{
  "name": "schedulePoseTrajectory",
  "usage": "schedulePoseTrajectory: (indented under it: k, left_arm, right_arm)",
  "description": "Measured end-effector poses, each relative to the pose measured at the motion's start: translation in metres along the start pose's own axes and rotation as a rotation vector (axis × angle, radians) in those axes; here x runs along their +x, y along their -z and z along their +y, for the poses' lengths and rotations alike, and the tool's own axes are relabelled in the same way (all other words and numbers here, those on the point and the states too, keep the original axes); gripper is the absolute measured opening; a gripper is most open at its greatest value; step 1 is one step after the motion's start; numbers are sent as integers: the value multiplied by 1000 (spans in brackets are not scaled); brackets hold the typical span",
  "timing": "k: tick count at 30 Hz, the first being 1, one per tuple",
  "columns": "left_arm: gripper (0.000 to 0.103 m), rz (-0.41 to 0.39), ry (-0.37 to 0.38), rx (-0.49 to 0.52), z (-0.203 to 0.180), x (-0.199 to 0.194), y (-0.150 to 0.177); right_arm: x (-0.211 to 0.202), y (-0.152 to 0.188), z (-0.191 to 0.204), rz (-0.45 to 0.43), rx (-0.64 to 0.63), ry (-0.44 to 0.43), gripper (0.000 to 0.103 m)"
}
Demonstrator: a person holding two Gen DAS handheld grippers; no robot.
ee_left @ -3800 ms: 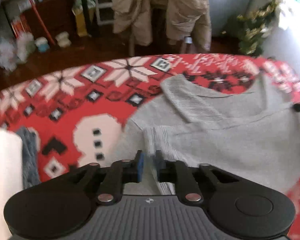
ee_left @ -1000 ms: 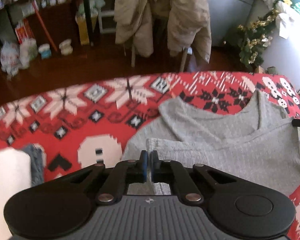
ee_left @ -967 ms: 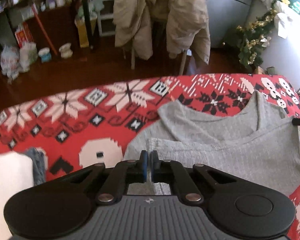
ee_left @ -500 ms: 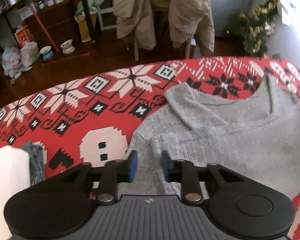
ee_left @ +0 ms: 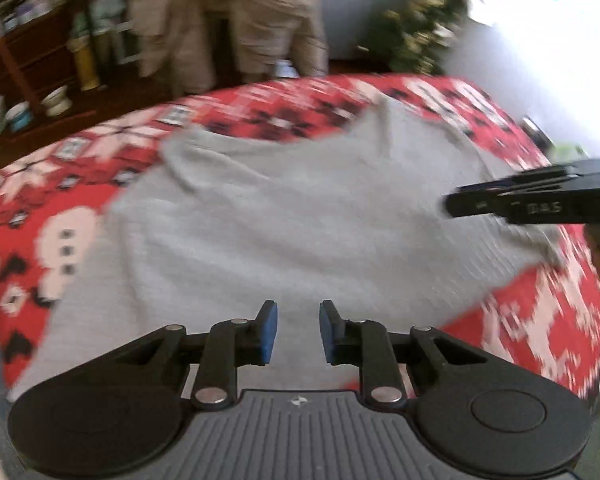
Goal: Fold clothes
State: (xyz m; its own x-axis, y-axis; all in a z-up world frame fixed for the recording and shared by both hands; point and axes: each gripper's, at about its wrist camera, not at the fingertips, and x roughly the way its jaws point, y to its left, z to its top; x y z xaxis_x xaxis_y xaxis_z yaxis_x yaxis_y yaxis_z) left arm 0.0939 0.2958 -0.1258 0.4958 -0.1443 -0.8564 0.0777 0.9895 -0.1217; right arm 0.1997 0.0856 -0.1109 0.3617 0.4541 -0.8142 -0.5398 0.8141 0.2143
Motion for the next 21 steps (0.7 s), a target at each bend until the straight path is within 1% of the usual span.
schedulePoseTrajectory:
  k: [3, 5, 6, 7, 8, 9, 10, 11, 12, 14, 16, 19, 21]
  left_arm:
    - [23, 25, -35, 95, -12, 11, 18]
    - [24, 23, -47, 135, -15, 10, 28]
    - [24, 27, -46, 143, -14, 8, 29]
    - [22, 34, -47, 148, -14, 5, 30]
    - [18, 39, -47, 150, -14, 3, 31]
    - [17, 34, -43, 144, -13, -1, 30]
    - [14, 20, -33, 135, -12, -3, 30]
    - [6, 0, -20, 127, -14, -5, 29]
    - [4, -20, -3, 119, -15, -7, 28]
    - [4, -59, 42, 102, -22, -5, 25]
    - [3, -79, 81, 81, -29, 3, 22]
    - [3, -81, 103, 42, -34, 17, 24]
    - [3, -104, 105, 21, -34, 19, 31]
  right_arm:
    - [0, 28, 28, 30, -37, -21, 24]
    - [3, 45, 37, 57, -68, -15, 24]
    - [2, 53, 39, 50, -89, 1, 20]
    - [0, 60, 41, 42, -110, 17, 20]
    - [-2, 67, 44, 35, -129, 30, 20]
    - [-6, 70, 46, 31, -140, 38, 21]
    - [-10, 73, 48, 24, -142, 41, 21]
    - [-14, 74, 50, 12, -139, 35, 21]
    - [-19, 74, 52, -1, -135, 29, 21]
    - [-25, 73, 56, -20, -128, -9, 21]
    - [-24, 72, 60, -29, -128, -39, 21]
    - [-18, 75, 64, -35, -150, -29, 20]
    - [-13, 82, 64, -32, -167, -19, 20]
